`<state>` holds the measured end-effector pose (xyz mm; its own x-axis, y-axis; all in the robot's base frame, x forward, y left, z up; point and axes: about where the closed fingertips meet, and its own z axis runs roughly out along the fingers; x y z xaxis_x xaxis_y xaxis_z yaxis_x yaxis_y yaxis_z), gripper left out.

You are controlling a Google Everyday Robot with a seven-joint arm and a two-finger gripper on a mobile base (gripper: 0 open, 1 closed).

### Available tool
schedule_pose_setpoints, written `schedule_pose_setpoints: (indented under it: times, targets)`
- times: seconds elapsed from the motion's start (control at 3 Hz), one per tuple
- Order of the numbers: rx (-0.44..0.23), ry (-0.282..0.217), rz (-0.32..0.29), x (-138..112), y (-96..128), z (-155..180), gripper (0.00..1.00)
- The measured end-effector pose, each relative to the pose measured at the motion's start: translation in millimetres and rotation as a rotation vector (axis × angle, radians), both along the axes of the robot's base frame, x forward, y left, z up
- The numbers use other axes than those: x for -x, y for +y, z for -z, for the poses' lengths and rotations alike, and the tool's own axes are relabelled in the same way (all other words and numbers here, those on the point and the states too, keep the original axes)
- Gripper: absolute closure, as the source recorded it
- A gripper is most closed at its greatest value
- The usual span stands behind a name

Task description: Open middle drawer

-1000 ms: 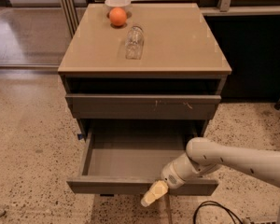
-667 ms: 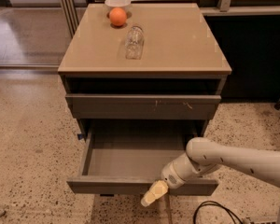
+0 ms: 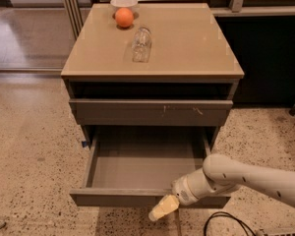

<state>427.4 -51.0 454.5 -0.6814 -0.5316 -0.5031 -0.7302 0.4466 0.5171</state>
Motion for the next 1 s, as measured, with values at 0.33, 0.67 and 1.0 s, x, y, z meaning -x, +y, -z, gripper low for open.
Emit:
schedule_pose_setpoints:
  times: [0.33, 0.67, 1.0]
  targets:
    - [-0.007, 0.014, 0.03, 9.8, -6.1, -3.8, 0.0]
    - [-0.009, 0.069, 0.057, 35.2, -17.3, -11.2, 0.0]
    - [-0.009, 0.069, 0.057, 35.2, -17.3, -11.2, 0.0]
